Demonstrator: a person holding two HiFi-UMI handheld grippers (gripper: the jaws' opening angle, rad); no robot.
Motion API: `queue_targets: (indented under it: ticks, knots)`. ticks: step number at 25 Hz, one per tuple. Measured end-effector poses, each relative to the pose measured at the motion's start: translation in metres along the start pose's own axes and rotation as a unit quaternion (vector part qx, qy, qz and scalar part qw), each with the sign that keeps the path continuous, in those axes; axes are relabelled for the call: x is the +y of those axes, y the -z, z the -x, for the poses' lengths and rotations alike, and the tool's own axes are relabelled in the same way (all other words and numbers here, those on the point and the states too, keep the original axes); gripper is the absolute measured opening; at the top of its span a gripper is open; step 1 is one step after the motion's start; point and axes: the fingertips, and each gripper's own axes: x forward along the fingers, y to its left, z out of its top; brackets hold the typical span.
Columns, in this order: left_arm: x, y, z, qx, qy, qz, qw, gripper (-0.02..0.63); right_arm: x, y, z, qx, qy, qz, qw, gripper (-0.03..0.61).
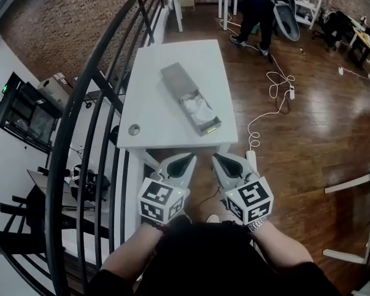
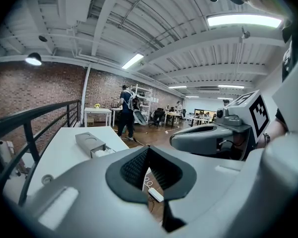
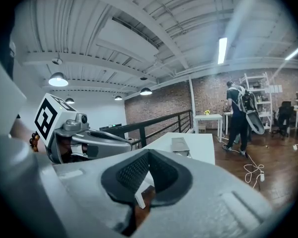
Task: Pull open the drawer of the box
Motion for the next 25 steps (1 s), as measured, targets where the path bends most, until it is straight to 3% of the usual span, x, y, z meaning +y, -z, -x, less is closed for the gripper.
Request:
queue_targets:
  ticks: [6, 25]
  knots:
    - [-0.011, 0.003, 0.018, -0.006, -0.014, -0.003, 0.9999, 0.015, 0.019, 0.0, 0.013, -0.004, -0.015, 0.011, 1.0, -0.008]
    - [0.007, 0.004, 0.064, -0.018, 0.024, -0.022, 0.9993, 0.015, 0.072, -0.017, 0.006, -0.021, 0.022, 0.028, 0.999, -0.008]
